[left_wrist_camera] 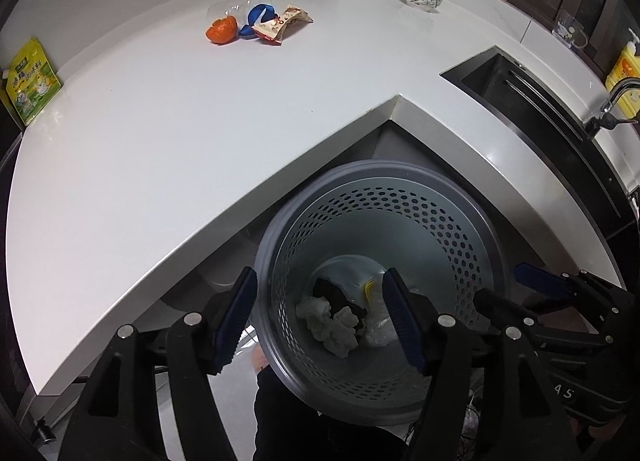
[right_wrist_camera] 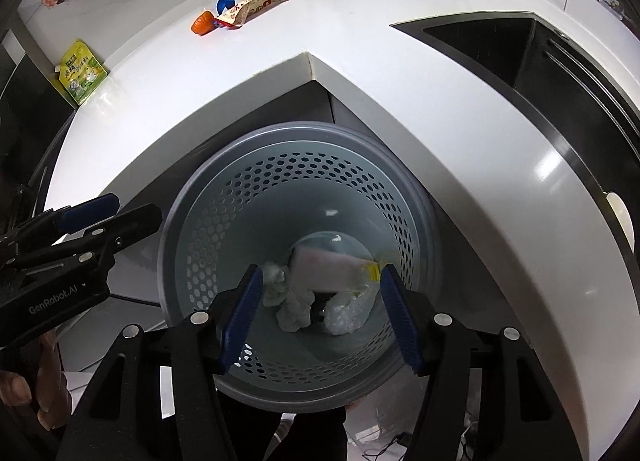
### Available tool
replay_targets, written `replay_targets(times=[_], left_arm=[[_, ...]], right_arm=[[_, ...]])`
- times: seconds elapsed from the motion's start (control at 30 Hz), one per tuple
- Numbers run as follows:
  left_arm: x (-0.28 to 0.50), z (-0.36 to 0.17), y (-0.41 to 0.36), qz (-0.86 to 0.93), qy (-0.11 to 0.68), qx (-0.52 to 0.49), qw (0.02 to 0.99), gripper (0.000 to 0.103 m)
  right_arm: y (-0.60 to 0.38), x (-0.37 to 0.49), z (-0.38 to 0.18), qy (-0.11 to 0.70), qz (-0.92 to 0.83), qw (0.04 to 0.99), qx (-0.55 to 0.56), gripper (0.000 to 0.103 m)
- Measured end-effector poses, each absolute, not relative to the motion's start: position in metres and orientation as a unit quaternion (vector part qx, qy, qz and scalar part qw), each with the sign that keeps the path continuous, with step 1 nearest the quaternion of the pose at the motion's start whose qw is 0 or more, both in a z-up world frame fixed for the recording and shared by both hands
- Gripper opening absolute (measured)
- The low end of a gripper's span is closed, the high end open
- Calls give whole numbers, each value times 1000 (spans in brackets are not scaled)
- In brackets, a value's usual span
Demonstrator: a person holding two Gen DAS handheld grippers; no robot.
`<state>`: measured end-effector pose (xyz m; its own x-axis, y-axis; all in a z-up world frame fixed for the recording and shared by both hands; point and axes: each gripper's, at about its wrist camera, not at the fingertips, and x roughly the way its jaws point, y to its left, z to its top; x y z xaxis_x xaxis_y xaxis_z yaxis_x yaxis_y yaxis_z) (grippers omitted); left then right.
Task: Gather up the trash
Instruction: 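Carry leaflet and wrapper over the bin and open both tools to drop them, then move both tools back toward the orange peel and snack wrapper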
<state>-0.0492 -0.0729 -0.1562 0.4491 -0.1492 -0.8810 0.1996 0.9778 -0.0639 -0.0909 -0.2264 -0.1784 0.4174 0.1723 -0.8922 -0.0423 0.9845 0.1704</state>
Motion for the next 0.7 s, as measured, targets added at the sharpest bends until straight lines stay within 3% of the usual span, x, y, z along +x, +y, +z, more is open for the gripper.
replay_targets(times=[0.7], left_arm=[[-35, -102, -66, -102, 457, 23, 883, 72]], right_arm=[[-237, -80, -138, 498, 61, 861, 83, 60]])
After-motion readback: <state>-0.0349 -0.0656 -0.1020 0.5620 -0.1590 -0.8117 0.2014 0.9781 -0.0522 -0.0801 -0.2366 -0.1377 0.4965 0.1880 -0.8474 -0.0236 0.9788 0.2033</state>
